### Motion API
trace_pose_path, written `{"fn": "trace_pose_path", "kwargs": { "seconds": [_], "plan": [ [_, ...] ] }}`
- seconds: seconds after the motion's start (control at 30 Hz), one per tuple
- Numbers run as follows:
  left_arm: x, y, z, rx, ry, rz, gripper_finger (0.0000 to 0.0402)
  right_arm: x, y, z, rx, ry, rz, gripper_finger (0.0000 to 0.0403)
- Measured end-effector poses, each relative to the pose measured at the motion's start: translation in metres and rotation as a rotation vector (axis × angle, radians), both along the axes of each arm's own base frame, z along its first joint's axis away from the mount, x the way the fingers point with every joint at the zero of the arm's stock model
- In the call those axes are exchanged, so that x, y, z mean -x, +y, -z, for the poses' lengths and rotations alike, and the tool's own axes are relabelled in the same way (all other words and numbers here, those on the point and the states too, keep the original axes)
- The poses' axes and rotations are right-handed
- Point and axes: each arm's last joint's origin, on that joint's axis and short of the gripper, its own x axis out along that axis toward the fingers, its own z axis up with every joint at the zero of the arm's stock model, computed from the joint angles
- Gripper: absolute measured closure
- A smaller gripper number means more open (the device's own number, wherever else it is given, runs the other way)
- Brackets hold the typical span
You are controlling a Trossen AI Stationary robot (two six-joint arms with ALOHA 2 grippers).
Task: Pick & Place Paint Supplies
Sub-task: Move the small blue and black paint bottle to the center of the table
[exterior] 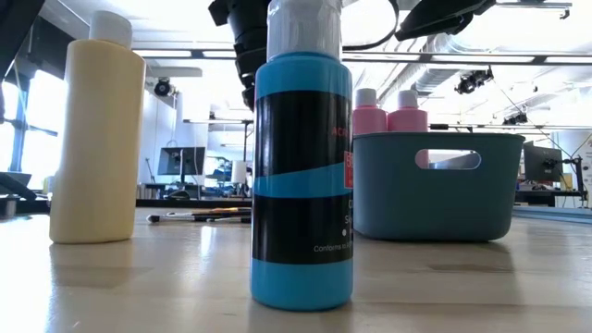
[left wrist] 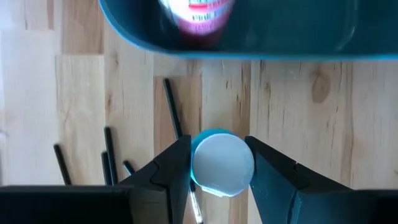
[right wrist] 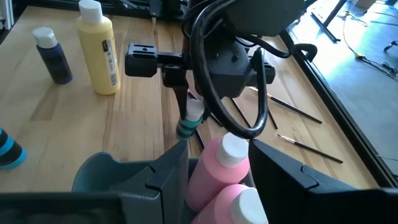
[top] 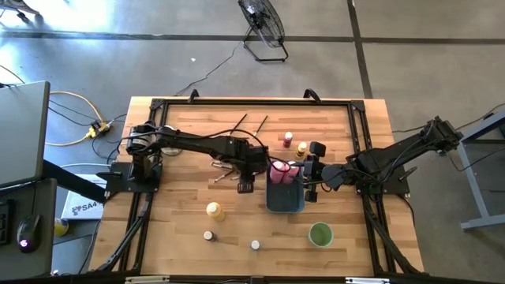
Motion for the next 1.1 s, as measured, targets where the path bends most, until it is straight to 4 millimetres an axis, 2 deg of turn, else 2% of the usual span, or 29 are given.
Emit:
{"fn": "trace_pose_path", "kwargs": {
  "seconds": [0.47, 1.1],
  "plan": [
    [0.0045, -0.0001, 0.0018, 0.004, 0.050, -0.003, 0.0252, -0.0001, 0.0014, 0.0004, -0.026, 0.010, -0.040, 0.0241],
    [0.0028, 0.0012, 0.0000, -0.028, 0.027, -0.038, 0.0248, -0.0001, 0.0012, 0.0003, -0.024, 0.009, -0.037, 0.0241]
  ]
}}
